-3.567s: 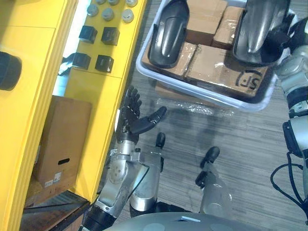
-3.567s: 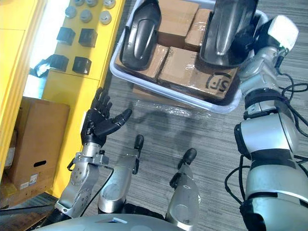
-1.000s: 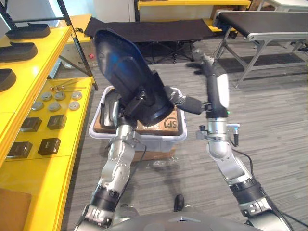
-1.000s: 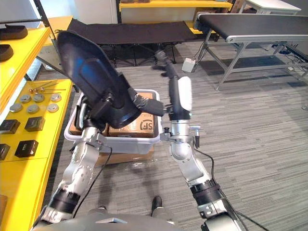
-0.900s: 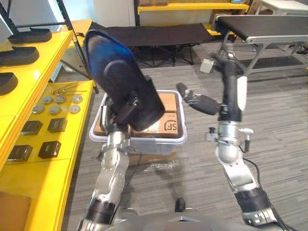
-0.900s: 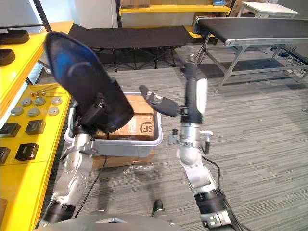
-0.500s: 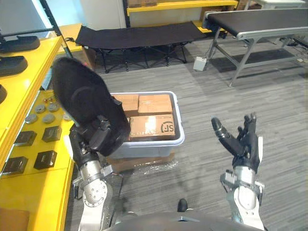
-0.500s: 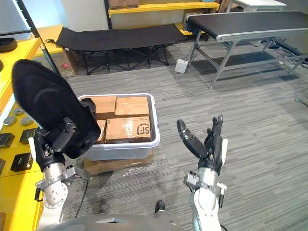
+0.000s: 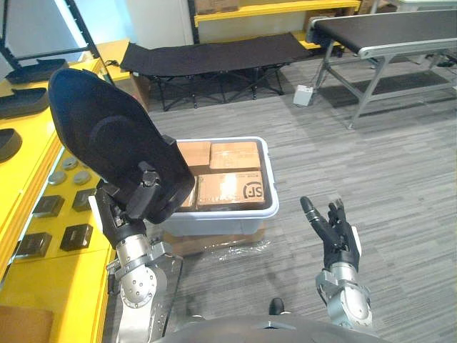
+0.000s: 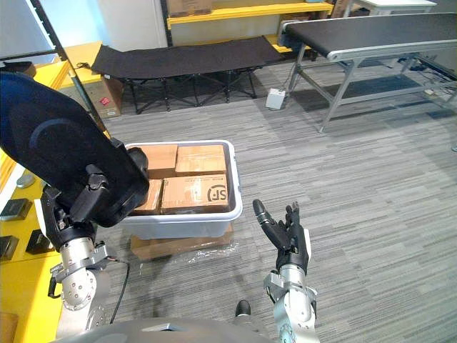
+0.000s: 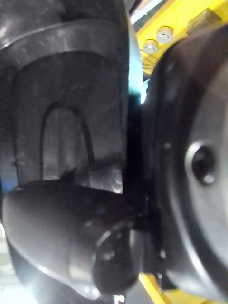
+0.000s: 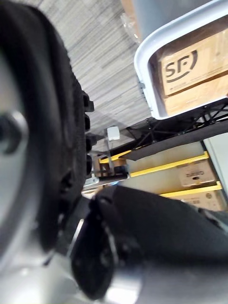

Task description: Walk over and take three plastic housings, then place them on the shelf

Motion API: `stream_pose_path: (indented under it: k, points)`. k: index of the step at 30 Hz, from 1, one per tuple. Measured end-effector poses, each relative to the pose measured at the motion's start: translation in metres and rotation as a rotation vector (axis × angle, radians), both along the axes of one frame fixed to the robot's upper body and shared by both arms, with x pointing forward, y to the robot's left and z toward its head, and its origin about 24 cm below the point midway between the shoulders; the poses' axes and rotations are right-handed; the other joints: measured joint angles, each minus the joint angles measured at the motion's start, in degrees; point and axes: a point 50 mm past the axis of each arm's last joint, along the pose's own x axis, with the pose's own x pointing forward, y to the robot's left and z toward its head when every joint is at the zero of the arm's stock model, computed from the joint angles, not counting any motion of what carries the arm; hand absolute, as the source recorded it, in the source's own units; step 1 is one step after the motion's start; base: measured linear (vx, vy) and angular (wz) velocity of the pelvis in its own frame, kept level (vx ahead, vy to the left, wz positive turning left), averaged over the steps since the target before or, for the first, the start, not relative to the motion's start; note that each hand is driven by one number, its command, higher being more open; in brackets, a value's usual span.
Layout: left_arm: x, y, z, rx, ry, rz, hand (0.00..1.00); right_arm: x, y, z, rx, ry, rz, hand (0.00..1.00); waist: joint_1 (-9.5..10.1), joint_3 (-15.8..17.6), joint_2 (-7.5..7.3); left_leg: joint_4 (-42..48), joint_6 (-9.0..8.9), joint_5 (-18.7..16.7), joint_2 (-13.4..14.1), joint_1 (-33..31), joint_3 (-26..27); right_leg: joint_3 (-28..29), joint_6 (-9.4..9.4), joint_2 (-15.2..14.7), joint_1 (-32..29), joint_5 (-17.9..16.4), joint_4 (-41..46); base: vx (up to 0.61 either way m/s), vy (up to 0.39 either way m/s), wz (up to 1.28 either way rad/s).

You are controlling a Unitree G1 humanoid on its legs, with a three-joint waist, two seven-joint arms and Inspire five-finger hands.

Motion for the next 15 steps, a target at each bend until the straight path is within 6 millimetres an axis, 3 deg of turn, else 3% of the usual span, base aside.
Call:
stream_pose_path:
  k: [6, 15]
  points:
    - [-0.006, 0.018, 0.017, 0.026, -0.068, 0.114, 0.00, 0.017, 0.021, -0.001, 0.020, -0.020, 0.127, 1.00, 2.48, -0.01, -0.03, -0.04, 0.23, 0.94, -0.60, -2.26, -5.05, -4.86, -0.21, -0.52, 0.92, -0.49, 0.00, 0.00, 0.009, 0.42]
    - [-0.037, 0.043, 0.018, 0.096, -0.020, 0.188, 0.00, 0.062, 0.071, 0.012, -0.098, -0.102, 0.447, 1.00, 10.50, 0.10, -0.58, -2.11, 0.92, 3.77, -3.37, -4.80, -15.73, -15.85, 1.03, -2.37, 4.36, -2.17, -0.01, -0.02, 0.009, 0.65]
